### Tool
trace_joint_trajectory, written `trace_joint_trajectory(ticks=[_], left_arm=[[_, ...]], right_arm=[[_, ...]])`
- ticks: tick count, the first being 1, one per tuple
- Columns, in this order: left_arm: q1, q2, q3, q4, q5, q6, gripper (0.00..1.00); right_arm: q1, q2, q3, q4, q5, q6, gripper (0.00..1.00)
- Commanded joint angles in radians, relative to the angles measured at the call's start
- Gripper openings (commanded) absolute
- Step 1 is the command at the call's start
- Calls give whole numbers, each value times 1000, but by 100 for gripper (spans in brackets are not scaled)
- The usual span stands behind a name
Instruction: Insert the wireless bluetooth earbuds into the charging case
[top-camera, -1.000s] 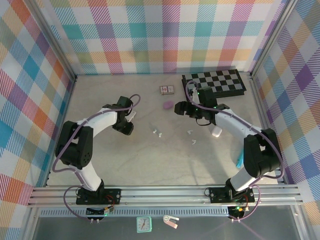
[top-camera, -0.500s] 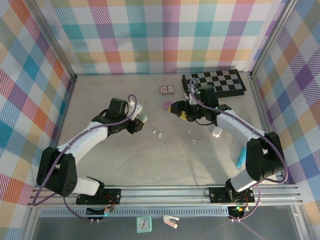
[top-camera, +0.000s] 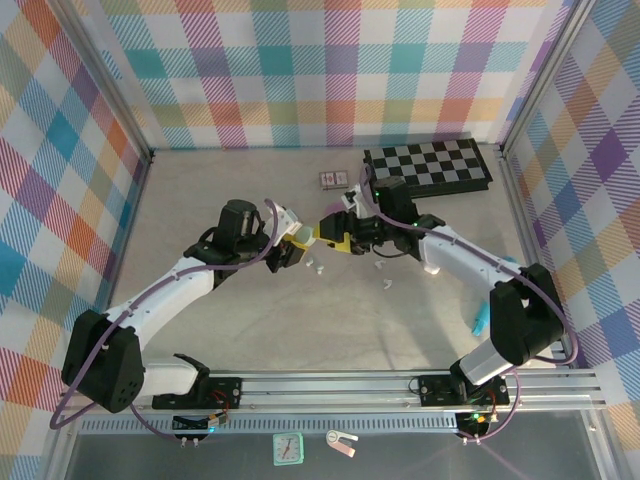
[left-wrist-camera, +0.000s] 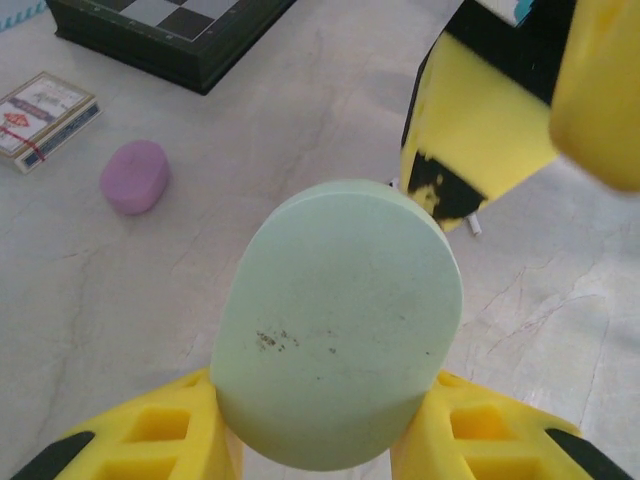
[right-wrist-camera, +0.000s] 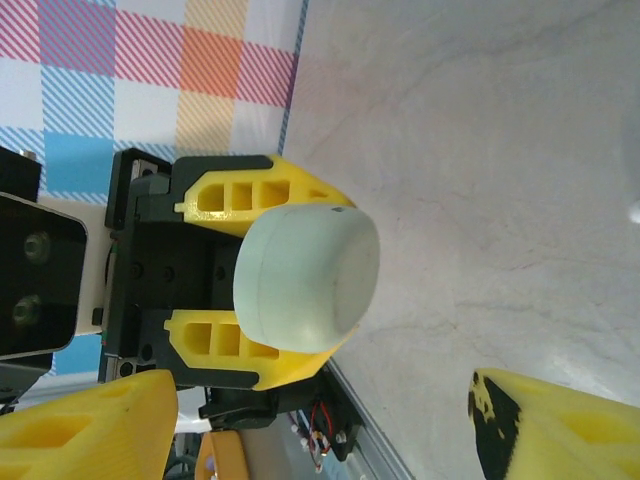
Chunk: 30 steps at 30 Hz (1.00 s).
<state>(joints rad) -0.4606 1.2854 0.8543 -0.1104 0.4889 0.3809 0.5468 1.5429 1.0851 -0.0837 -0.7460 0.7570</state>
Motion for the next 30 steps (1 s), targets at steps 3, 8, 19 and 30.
trace_joint_trajectory(ticks=[3, 8, 19, 30], left_arm=[[-13, -28, -8, 33, 33, 28, 34], [-15, -34, -9, 20, 37, 40, 34], [-16, -47, -18, -6, 13, 75, 35], [-15, -87, -73, 113, 11, 36, 56]], right_arm=[[31, 45, 64, 28, -17, 22, 75], [42, 79, 90, 28, -17, 31, 66], [42, 88, 112, 5, 7, 23, 40], [37, 58, 103, 12, 8, 29, 14]])
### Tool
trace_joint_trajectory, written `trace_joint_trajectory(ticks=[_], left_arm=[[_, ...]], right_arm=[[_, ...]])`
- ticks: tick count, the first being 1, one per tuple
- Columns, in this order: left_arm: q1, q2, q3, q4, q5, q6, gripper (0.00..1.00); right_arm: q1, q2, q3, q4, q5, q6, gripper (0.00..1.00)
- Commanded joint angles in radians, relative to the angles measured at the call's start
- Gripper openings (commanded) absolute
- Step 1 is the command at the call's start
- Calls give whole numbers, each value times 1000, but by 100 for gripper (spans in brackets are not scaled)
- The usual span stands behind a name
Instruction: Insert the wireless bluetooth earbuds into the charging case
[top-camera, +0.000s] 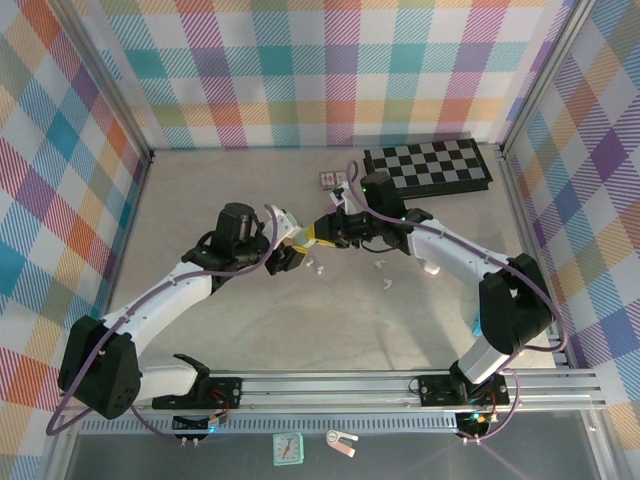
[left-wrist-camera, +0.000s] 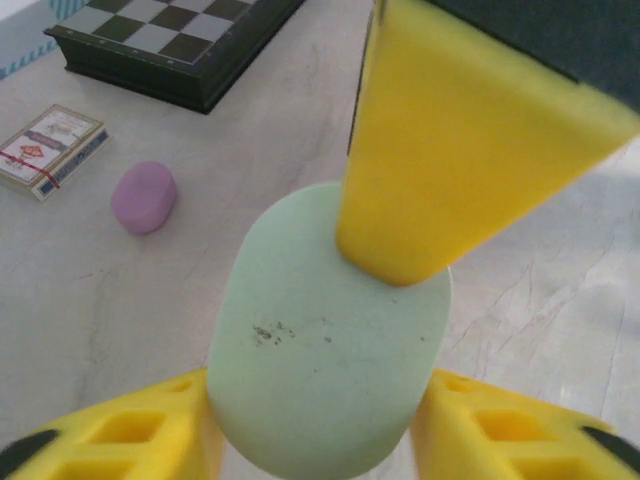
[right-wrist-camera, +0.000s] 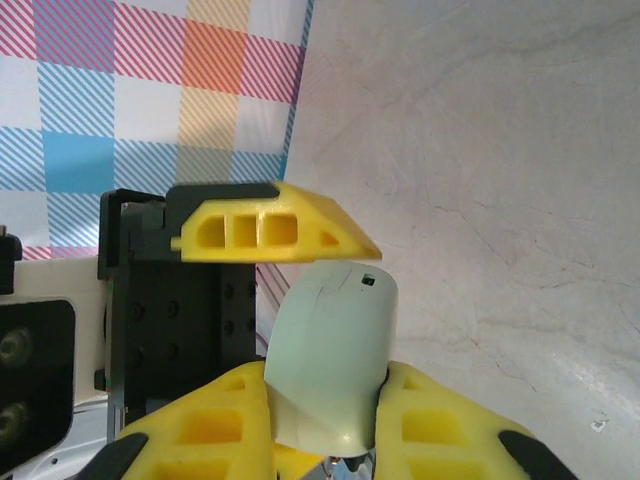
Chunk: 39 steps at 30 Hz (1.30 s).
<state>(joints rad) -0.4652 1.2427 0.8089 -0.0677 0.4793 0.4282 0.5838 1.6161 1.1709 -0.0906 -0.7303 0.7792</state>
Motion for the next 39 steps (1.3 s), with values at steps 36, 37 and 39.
trace_joint_trajectory(ticks=[36, 37, 39], left_arm=[[-4, 141, -209, 1418, 239, -461, 81], [-5, 143, -202, 1418, 245, -462, 79], [-7, 149, -191, 1418, 253, -466, 76]], right_arm=[[-107, -107, -316, 1323, -156, 950, 10], [-105, -105, -318, 1325, -155, 952, 10], [-104, -103, -321, 1330, -152, 957, 10]])
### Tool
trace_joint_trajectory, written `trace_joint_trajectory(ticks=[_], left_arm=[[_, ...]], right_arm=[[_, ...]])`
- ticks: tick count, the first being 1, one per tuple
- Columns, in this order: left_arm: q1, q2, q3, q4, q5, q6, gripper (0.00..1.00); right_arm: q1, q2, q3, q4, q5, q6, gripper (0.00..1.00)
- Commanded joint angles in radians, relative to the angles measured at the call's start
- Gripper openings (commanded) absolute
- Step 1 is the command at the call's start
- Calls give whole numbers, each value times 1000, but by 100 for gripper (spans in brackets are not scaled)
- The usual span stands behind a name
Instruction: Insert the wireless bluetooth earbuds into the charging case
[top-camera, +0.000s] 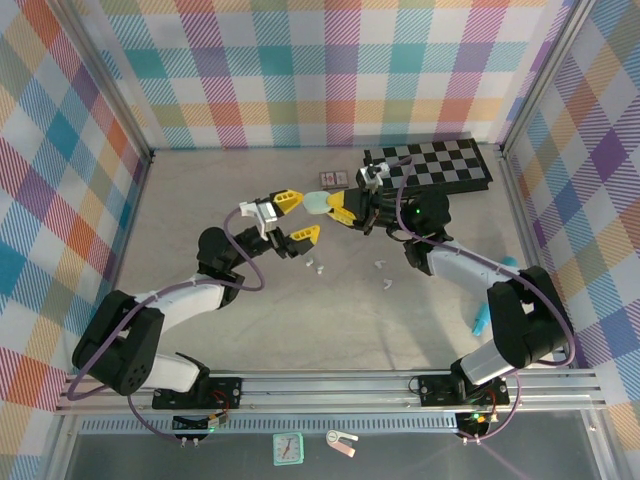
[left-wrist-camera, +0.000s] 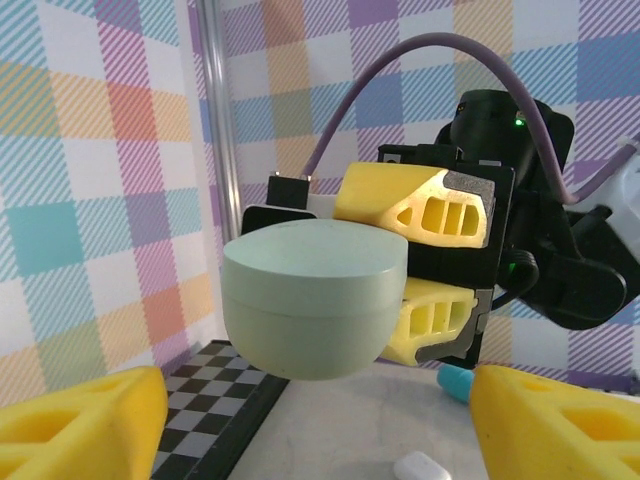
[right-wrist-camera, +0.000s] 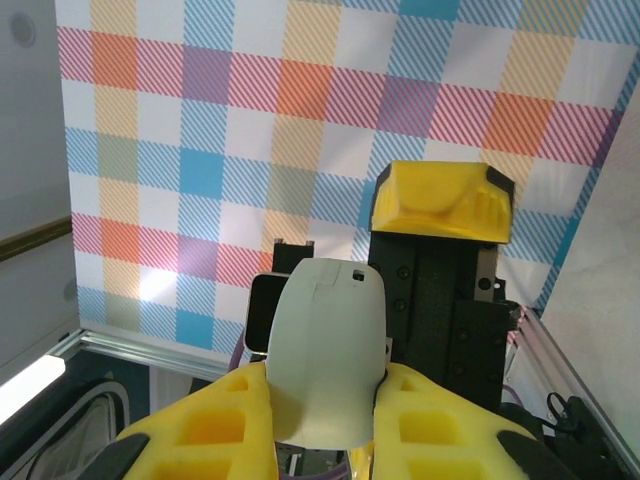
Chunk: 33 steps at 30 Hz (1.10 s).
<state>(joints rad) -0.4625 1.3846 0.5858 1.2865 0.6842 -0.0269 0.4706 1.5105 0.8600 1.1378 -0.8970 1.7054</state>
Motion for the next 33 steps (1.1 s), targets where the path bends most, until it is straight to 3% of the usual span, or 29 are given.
trace_joint_trajectory(ticks=[1, 13, 23, 33], left_arm=[[-11, 11, 35, 62, 55, -13, 74], [-13, 19, 67, 62, 93, -52, 61], [-13, 15, 69, 60, 101, -56, 59], [-13, 12, 72, 60, 116, -58, 51]], right_arm=[[11, 3, -9, 105, 16, 31, 10], [16, 4, 2, 45, 6, 1, 9], [19, 1, 4, 1, -2, -27, 8], [25, -4, 11, -25, -7, -41, 8]])
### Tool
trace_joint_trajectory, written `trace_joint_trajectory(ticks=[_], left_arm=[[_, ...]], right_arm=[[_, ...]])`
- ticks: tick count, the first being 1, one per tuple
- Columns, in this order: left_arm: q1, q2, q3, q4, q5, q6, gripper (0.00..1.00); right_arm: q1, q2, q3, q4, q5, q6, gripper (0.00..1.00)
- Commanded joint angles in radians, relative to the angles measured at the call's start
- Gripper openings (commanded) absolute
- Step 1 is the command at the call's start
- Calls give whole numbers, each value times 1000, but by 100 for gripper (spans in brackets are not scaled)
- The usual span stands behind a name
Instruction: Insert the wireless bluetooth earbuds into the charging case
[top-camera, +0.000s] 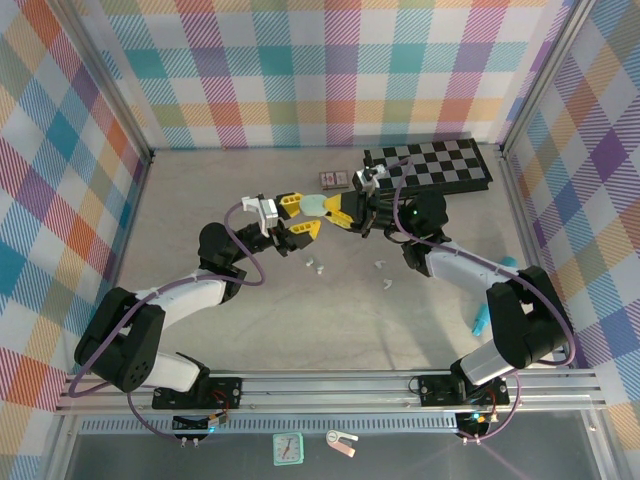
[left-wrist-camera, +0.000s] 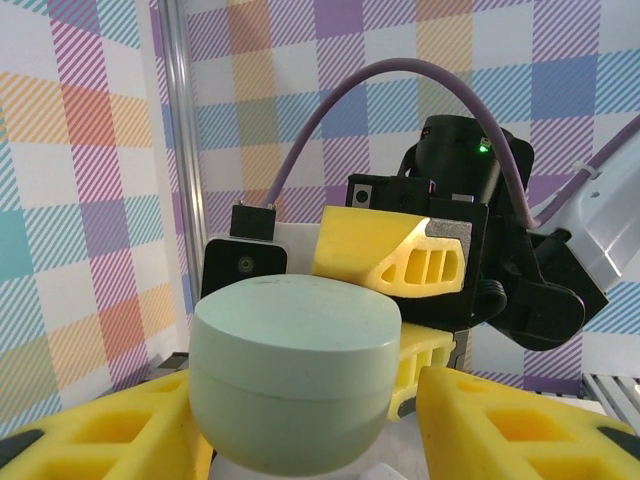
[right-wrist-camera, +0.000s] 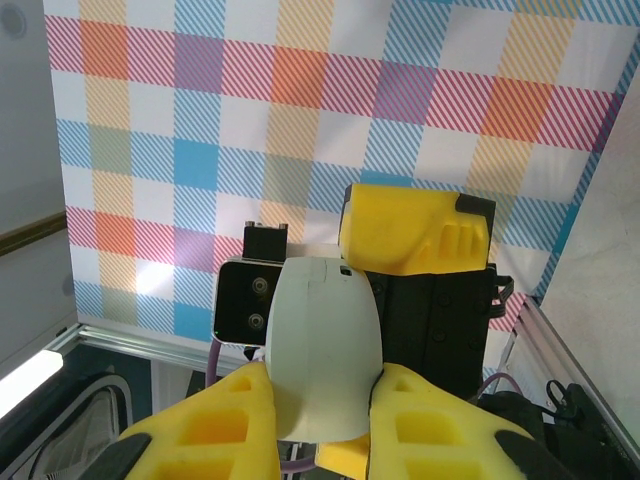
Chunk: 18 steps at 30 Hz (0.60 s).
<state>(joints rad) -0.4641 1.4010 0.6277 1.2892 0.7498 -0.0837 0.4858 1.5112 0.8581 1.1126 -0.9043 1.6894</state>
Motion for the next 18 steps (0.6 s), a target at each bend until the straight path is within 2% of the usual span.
trace_joint_trajectory(ticks=[1, 11, 18], left_arm=[[-11, -4, 30, 58, 52, -2, 50], [-11, 0, 35, 57, 69, -7, 46], [-11, 0, 31, 57, 75, -7, 38]], right_arm=[[10, -5, 15, -6, -1, -28, 8], [13, -5, 21, -35, -4, -42, 8], [13, -8, 24, -40, -2, -43, 8]])
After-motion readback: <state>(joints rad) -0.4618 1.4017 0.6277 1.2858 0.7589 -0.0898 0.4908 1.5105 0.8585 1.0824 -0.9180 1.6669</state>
